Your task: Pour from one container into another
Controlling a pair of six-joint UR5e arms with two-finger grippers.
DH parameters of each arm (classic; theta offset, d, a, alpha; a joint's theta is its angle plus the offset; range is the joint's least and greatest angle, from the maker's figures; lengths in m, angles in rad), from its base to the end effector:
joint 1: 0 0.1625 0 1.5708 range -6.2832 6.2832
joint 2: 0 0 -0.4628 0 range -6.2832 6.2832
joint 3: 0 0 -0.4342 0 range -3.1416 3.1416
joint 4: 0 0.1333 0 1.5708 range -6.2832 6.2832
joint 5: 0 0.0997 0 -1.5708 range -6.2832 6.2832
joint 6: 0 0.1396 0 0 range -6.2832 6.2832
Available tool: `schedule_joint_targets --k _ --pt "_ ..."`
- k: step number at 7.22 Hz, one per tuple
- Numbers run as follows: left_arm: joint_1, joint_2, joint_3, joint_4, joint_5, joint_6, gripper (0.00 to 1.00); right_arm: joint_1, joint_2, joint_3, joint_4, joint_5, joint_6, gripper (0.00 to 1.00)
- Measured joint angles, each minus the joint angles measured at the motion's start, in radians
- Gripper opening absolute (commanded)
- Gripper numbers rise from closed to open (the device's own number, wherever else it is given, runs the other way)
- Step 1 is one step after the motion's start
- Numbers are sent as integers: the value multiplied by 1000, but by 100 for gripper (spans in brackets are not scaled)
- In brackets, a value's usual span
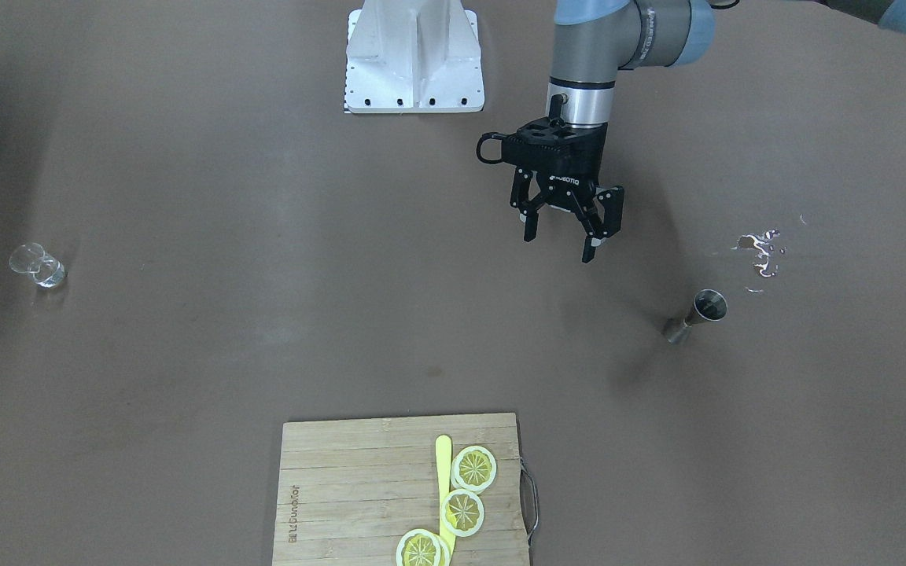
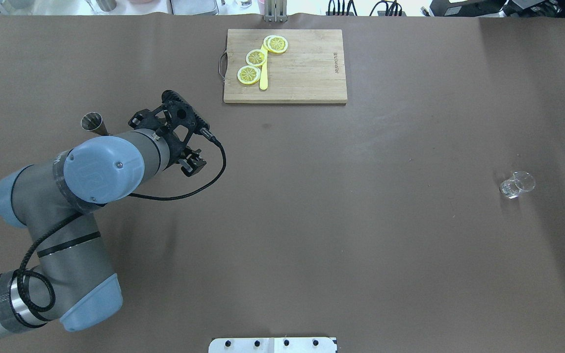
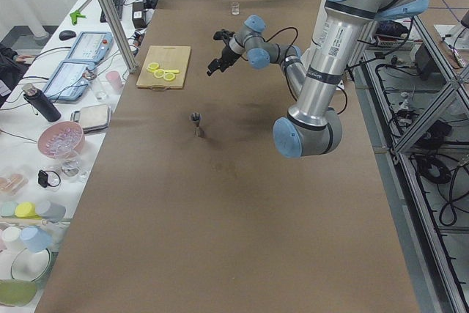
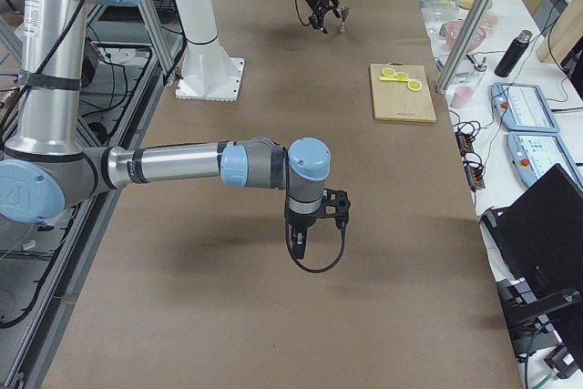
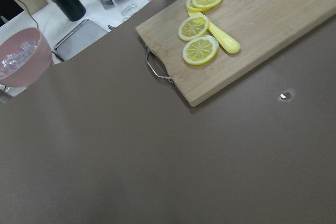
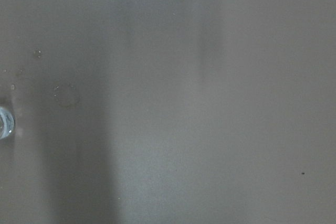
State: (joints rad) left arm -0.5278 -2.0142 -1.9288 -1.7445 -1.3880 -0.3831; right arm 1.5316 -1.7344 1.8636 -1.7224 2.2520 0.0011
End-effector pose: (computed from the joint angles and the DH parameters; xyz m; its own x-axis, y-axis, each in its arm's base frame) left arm 0.4991 -0.4746 0.2631 0.7611 0.6120 -0.2148 -0.2159 0.5513 0.8059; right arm 0.0276 -0.4539 0.6738 0.7768 -0.0152 0.6295 0.0383 0.9990 -0.0231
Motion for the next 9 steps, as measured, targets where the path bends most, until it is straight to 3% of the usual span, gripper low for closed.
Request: schedule_joint_targets --k 4,7,9 --pt "-120 -19 -2 27 -215 158 98 -1 11 -5 2 -2 -1 100" --pt "-273 6 3 43 -478 163 98 -1 14 -6 2 0 -1 100" --pt "-376 48 5 61 -590 164 98 -1 15 -10 2 -1 -1 100"
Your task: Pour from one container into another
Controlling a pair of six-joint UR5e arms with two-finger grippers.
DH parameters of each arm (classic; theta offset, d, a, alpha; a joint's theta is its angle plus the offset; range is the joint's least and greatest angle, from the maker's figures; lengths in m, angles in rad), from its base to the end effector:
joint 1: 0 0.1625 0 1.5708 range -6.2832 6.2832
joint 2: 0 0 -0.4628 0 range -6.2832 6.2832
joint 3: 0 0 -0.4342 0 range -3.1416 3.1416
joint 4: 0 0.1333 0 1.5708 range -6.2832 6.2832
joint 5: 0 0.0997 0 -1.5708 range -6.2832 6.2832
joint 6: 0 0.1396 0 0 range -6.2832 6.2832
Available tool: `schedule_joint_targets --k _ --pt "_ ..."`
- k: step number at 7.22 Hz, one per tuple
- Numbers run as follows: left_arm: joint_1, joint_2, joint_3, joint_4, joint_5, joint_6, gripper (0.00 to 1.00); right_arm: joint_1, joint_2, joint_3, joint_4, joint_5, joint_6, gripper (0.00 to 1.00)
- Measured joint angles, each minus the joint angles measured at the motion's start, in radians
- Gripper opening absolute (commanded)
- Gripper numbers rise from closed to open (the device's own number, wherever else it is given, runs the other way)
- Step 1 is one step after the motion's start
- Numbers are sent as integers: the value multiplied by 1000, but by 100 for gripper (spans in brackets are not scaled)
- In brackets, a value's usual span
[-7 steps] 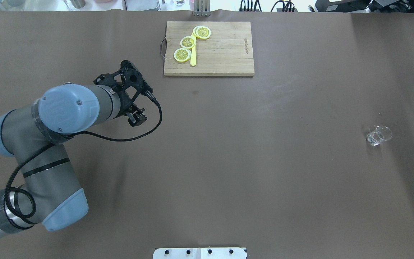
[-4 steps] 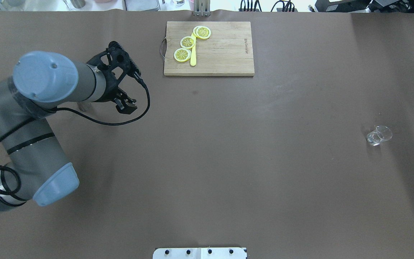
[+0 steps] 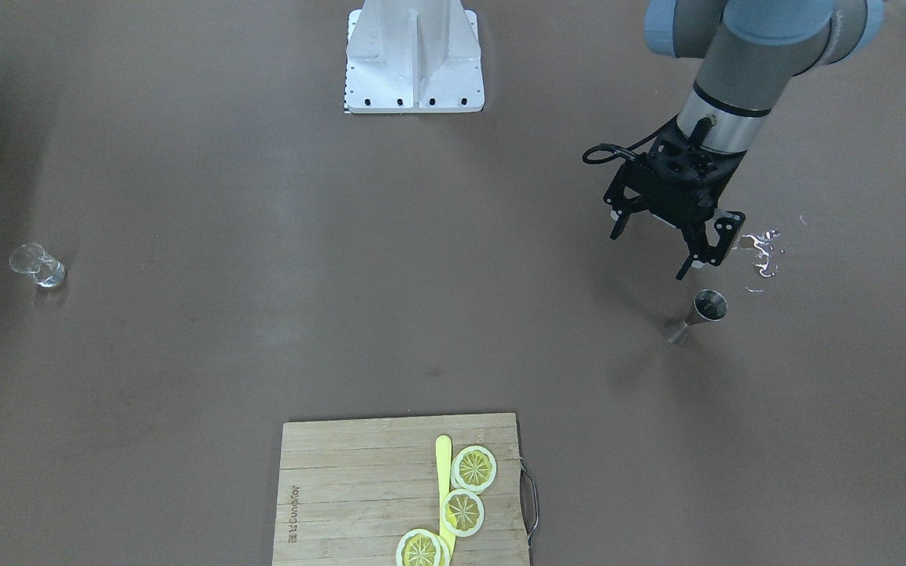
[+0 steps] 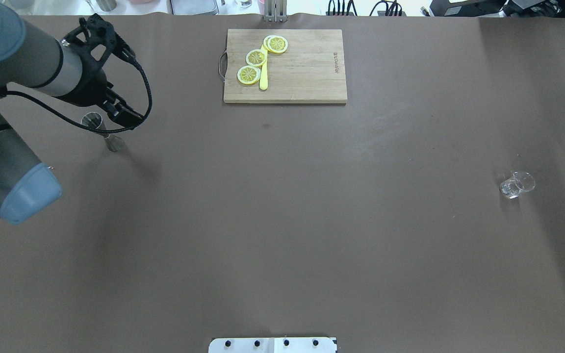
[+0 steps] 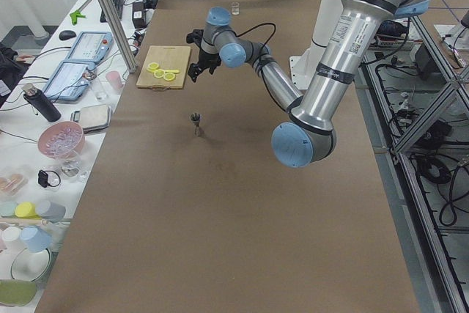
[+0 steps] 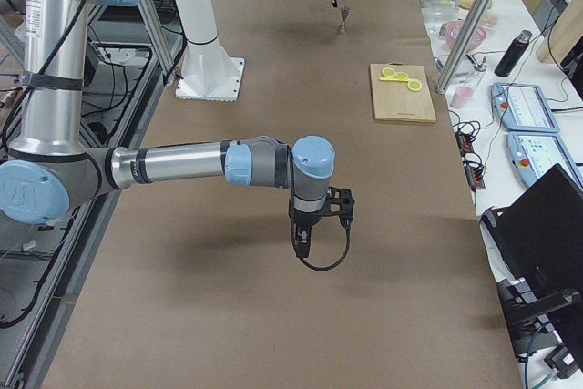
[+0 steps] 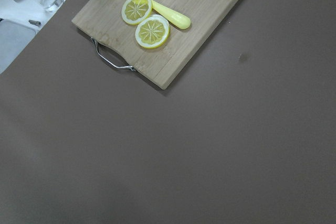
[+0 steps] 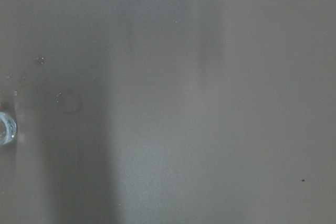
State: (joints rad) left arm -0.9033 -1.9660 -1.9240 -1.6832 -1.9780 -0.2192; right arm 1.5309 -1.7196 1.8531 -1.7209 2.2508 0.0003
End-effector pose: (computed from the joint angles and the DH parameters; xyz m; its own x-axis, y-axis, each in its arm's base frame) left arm 0.3464 -0.5655 0.3021 0.6102 0.6737 -0.4169 -0.2775 0.6746 0.6841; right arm 0.0272 -0.4611 0.6726 0.7774 -0.0203 0.6287 0.0397 0.9991 -0.0168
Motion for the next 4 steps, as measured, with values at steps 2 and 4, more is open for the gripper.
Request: schedule_joint_targets --k 2,4 --pt "-101 93 1 2 -52 49 97 0 1 -1 1 2 1 100" --pt "-218 184 10 -1 -103 96 98 0 1 1 1 4 3 100"
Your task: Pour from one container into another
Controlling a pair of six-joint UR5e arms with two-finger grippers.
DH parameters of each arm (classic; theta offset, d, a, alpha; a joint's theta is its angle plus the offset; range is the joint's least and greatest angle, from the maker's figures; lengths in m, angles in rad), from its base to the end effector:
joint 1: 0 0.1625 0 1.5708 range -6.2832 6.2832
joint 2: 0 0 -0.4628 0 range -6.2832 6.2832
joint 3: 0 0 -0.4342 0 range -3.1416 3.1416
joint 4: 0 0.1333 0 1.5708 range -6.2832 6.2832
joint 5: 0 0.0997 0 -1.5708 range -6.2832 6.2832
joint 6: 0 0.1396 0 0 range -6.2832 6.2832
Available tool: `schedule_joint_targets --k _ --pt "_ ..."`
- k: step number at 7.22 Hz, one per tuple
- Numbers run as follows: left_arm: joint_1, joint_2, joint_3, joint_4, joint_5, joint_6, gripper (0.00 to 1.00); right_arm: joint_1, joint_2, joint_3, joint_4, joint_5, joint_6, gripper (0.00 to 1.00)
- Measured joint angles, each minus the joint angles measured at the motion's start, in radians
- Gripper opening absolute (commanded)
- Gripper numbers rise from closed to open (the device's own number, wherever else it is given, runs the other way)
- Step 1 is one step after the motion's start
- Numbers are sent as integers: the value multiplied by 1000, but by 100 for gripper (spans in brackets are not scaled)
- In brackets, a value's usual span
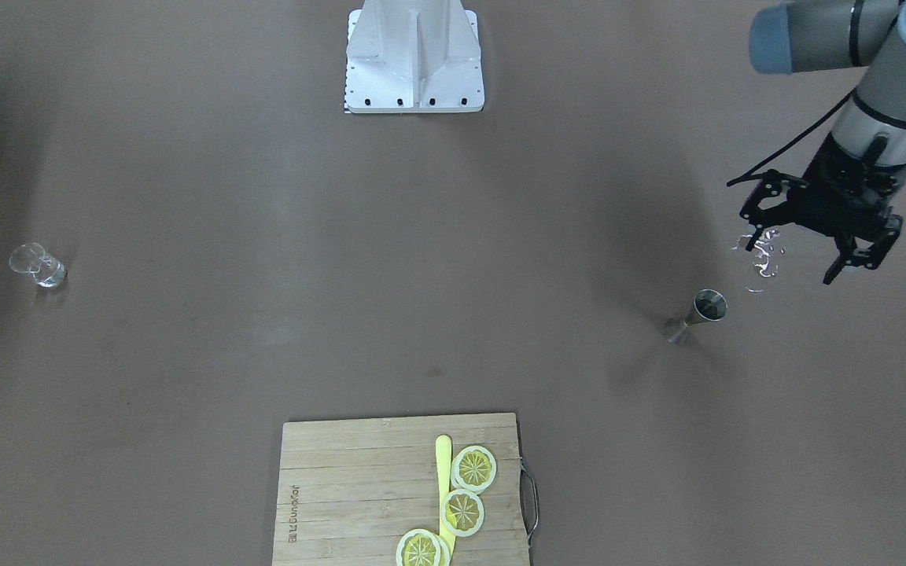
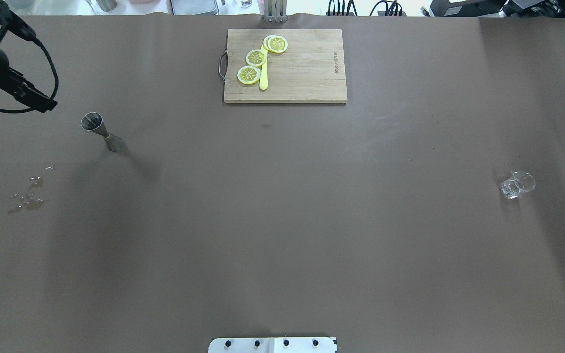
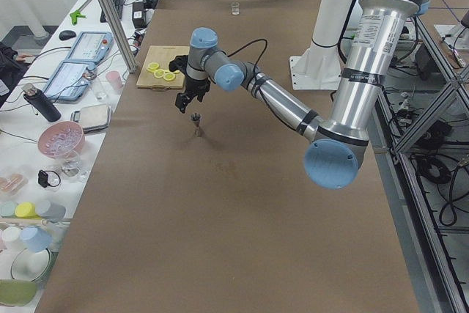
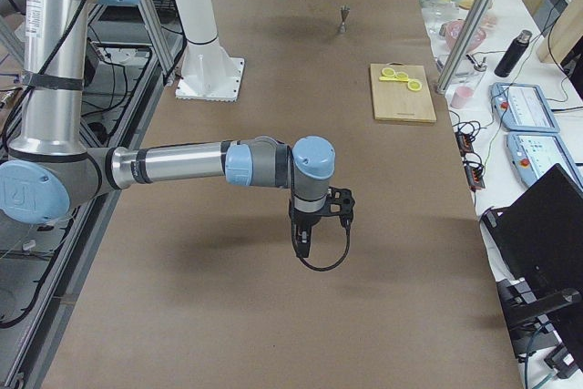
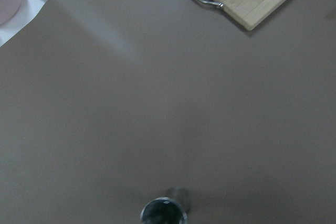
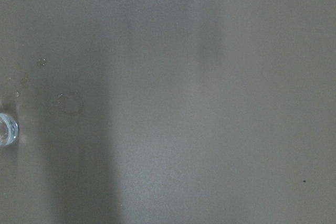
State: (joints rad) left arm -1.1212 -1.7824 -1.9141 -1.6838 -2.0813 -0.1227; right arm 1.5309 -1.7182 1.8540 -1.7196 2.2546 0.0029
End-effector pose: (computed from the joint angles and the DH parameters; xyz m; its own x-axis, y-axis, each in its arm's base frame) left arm 0.2108 -0.5866 0.4201 0.6911 0.5603 -0.4565 -0.2586 0.7815 0.5677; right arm 0.0267 -0.4619 0.6710 0.7750 -0.0198 0.6316 0.0376 0.9992 -0.0148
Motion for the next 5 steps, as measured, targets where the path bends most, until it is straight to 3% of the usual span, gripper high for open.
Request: schedule_joint_targets --k 2,5 --pt "-119 93 22 0 -107 12 98 0 0 8 -1 6 0 100" --pt "-268 282 53 -6 -158 15 98 0 -1 12 -1 11 1 100"
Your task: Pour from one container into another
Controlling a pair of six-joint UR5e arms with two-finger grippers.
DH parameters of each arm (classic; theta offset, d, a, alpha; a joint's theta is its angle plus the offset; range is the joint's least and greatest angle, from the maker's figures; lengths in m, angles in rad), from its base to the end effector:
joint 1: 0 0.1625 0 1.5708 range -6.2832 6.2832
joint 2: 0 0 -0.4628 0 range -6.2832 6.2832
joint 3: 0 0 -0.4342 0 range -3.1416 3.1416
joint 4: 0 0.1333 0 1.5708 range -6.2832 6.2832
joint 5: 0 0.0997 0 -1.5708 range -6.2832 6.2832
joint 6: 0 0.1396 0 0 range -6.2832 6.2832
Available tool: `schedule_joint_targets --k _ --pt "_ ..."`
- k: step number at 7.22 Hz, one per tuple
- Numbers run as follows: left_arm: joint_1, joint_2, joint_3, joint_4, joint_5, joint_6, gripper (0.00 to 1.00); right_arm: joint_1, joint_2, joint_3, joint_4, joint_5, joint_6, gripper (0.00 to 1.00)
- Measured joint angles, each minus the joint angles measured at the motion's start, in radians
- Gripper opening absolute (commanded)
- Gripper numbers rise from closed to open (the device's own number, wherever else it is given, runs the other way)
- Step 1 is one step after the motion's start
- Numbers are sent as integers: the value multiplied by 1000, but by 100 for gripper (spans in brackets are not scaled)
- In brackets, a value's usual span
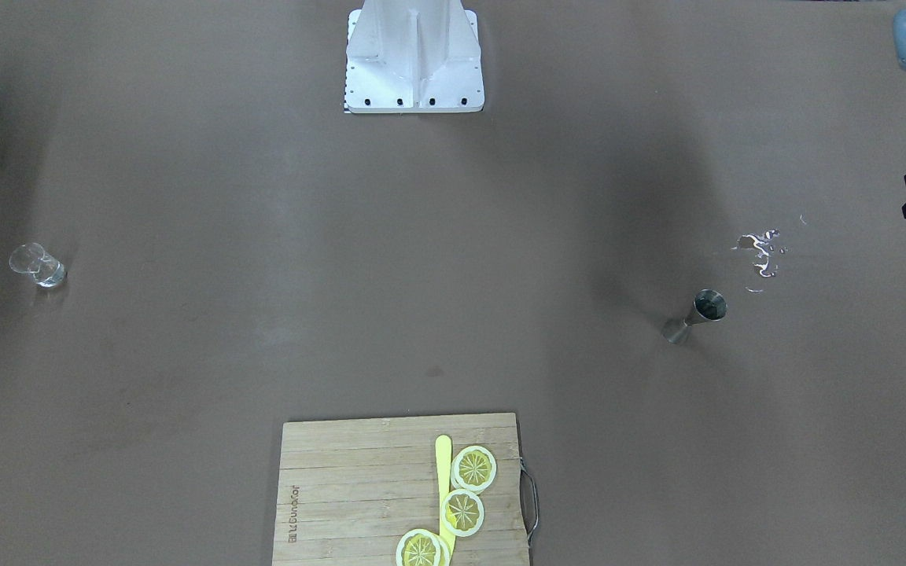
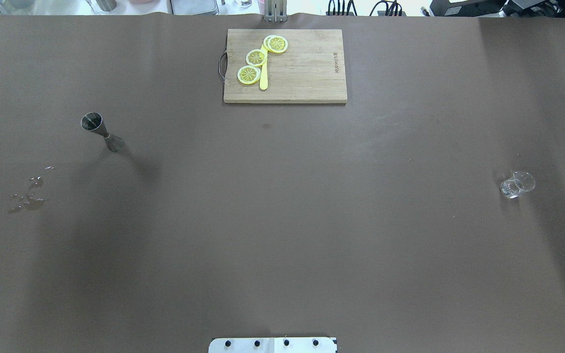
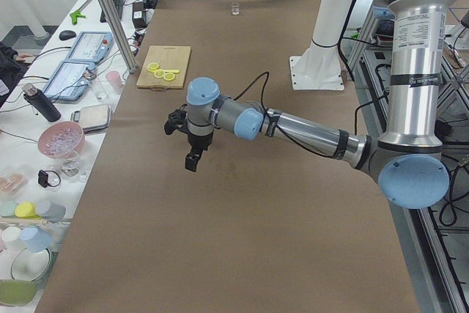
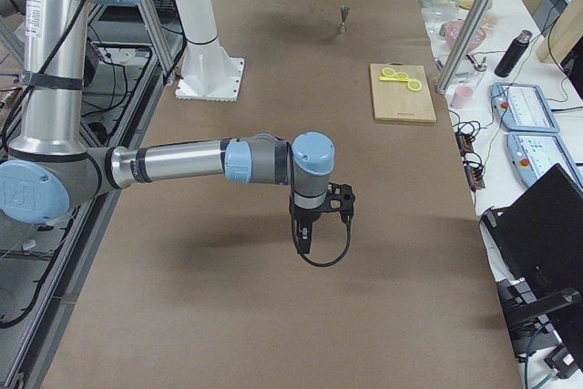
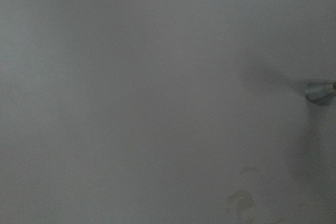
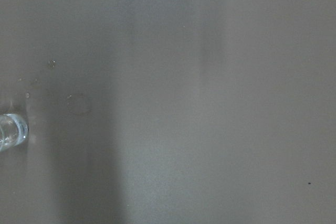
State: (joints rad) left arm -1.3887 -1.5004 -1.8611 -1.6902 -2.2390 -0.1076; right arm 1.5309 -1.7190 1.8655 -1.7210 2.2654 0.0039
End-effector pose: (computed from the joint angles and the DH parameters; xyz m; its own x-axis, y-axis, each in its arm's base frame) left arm 0.0484 -0.5215 0.5996 0.7487 0.2434 -0.6166 -0.0909 0.9591 0.2682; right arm 0.0255 -0.4619 0.6645 0.7679 -0.0244 0.6401 0.0369 0.9993 -0.0062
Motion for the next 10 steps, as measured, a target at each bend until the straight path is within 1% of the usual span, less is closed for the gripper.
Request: schedule_joint_targets --k 1,2,3,5,7,10 --pt "-36 63 2 -1 -29 1 98 0 0 -1 0 0 0 100" --pt "-64 119 2 -2 -78 16 98 0 0 -1 0 0 1 100" --pt "-96 161 1 0 -114 57 98 0 -1 0 0 0 1 100" --pt "-146 228 7 6 -138 141 98 0 0 -1 0 2 3 100" --pt "-164 249 53 7 -138 173 98 0 1 -5 0 3 3 100" --pt "-166 246 66 -2 -140 169 98 0 1 -1 1 2 2 100"
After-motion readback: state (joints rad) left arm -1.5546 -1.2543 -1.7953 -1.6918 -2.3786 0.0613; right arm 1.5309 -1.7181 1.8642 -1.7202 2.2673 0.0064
